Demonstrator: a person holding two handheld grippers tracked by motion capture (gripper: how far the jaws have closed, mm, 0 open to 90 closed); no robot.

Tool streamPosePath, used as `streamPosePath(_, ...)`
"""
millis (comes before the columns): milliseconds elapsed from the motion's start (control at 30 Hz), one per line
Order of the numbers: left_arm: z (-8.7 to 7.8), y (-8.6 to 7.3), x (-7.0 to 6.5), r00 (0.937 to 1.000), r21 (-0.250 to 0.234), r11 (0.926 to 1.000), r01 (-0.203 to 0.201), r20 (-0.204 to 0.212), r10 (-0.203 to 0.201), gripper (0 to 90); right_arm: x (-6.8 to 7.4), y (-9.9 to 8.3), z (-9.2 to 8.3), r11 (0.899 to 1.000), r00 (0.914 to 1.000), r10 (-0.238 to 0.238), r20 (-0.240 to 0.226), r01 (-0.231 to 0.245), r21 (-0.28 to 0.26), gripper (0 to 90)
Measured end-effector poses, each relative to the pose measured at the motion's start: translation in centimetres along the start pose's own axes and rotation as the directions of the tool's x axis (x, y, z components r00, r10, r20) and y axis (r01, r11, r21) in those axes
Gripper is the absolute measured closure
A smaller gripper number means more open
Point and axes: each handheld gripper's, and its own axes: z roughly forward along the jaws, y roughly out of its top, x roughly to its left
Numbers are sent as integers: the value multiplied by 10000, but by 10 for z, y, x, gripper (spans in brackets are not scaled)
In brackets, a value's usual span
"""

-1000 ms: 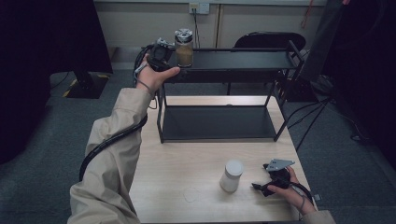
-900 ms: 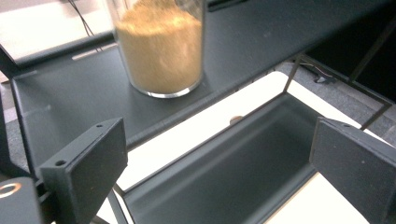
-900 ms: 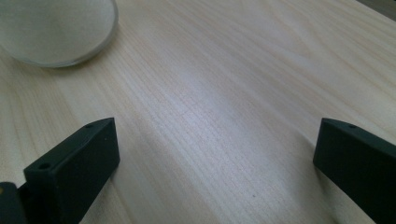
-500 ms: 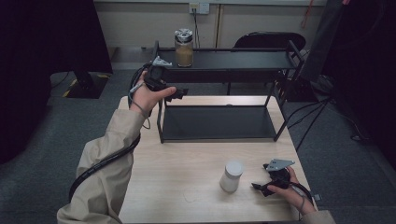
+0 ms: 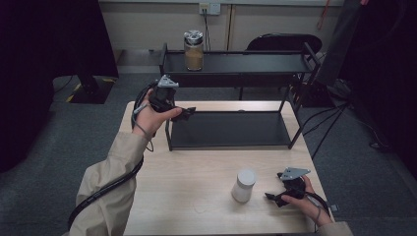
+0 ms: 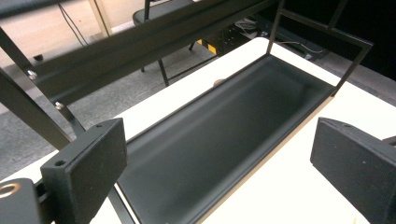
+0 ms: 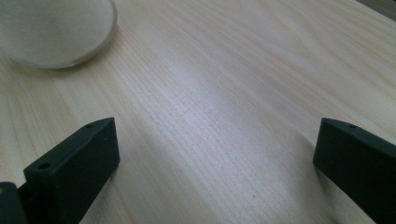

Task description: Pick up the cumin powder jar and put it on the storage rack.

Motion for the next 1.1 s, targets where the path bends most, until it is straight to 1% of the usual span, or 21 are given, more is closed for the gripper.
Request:
streamPosePath(33,0,-6,-1,10000,2,10000,5,32,-5,32,0,0,0,10000,10000,2,0,-2,0,0)
streamPosePath(133,1,-10,-2,10000,91,9999,-93,11,93,31,0,0,0,10000,10000,0,3,0,-1,0)
streamPosePath(267,3,-21,-3,10000,153,9999,-52,72,51,31,0,0,0,10000,10000,7,1,-7,1,0)
streamPosePath(500,5,-40,-3,9997,127,9997,218,147,-220,32,0,0,0,10000,10000,6,10,-6,-2,0)
streamPosePath(600,6,-45,-3,9996,189,9995,254,135,-257,32,0,0,0,10000,10000,12,12,-12,1,0)
streamPosePath(867,8,-62,-3,9990,122,9992,388,196,-390,31,0,0,0,10000,10000,21,15,-21,2,0)
streamPosePath(933,8,-66,-4,9991,193,9991,382,191,-385,31,1,0,0,10000,10000,25,20,-25,4,0)
streamPosePath(1000,8,-73,-4,9990,114,9991,410,194,-412,31,1,0,0,10000,10000,25,22,-25,2,0)
streamPosePath(1033,8,-73,-4,9990,114,9991,410,194,-412,31,1,0,0,10000,10000,26,22,-26,3,0)
streamPosePath(1100,9,-78,-3,9988,124,9991,415,235,-418,31,1,0,0,10000,10000,25,22,-25,1,0)
